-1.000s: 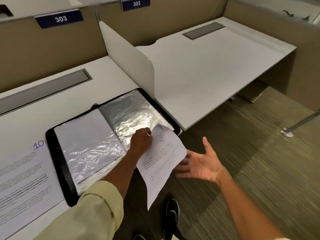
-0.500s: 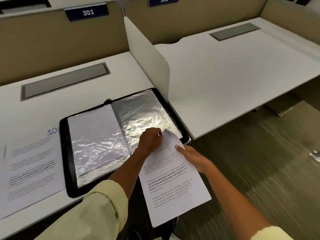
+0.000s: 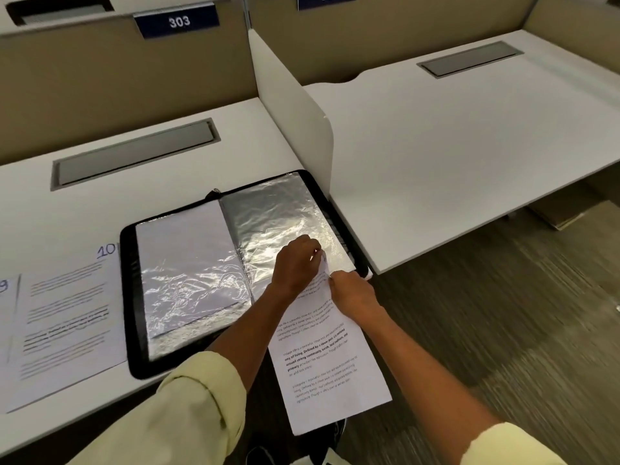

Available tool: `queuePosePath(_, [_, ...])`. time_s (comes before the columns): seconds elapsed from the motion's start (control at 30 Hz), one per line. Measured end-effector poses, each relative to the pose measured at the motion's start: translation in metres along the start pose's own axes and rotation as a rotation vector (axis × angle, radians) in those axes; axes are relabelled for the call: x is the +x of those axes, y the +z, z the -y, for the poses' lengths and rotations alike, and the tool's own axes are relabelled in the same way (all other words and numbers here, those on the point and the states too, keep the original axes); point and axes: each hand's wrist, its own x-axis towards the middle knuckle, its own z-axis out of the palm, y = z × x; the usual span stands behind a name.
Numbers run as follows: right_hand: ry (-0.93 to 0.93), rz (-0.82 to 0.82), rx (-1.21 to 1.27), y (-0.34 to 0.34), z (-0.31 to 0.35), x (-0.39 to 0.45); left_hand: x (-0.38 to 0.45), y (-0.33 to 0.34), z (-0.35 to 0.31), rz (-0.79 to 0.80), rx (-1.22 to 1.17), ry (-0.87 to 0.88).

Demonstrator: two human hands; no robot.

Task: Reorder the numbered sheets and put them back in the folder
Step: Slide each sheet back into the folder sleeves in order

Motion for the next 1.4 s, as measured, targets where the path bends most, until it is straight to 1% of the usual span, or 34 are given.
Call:
queuePosePath(0.1, [0.008, 0.016, -0.100, 0.000, 0.005, 0.004, -0.001, 0.000, -0.001, 0.009, -0.018, 0.013])
queuePosePath(0.17, [0.016, 0.011, -0.122, 0.000, 0.006, 0.003, -0.001, -0.002, 0.002, 0.006, -0.039, 0.016])
queuePosePath(0.4, [-0.034, -0.076, -0.197, 0.001, 0.015, -0.002, 0.001, -0.010, 0.002, -0.018, -0.084, 0.046])
queuePosePath(0.53, [-0.035, -0.104, -0.299, 0.001, 0.023, -0.001, -0.001, -0.013, 0.001, -0.043, -0.069, 0.077])
queuePosePath(0.63, [-0.023, -0.124, -0.312, -0.001, 0.027, 0.000, -0.003, -0.014, 0.001, -0.028, -0.076, 0.092])
queuePosePath(0.73, [0.001, -0.118, -0.237, -0.001, 0.028, 0.005, -0.005, -0.011, 0.001, 0.021, -0.122, 0.125])
queuePosePath(0.8, [0.032, -0.128, -0.116, -0.001, 0.023, 0.009, -0.007, -0.010, 0.001, 0.034, -0.151, 0.136])
queuePosePath(0.9, [0.145, -0.090, 0.082, 0.001, 0.009, 0.013, -0.011, -0.008, 0.007, 0.045, -0.178, 0.116])
queuePosePath(0.97, [0.186, -0.070, 0.136, 0.005, -0.004, 0.015, -0.016, -0.007, 0.016, 0.083, -0.163, 0.116])
queuePosePath(1.13, [0.223, -0.112, 0.231, 0.014, -0.016, 0.011, -0.040, -0.003, 0.037, 0.202, -0.095, 0.097])
queuePosePath(1.23, [0.238, -0.137, 0.301, 0.018, -0.014, 0.012, -0.054, 0.001, 0.047, 0.199, -0.052, 0.106])
queuePosePath(1.4, [0.236, -0.174, 0.384, 0.024, -0.018, 0.008, -0.061, 0.000, 0.056, 0.158, 0.006, 0.055])
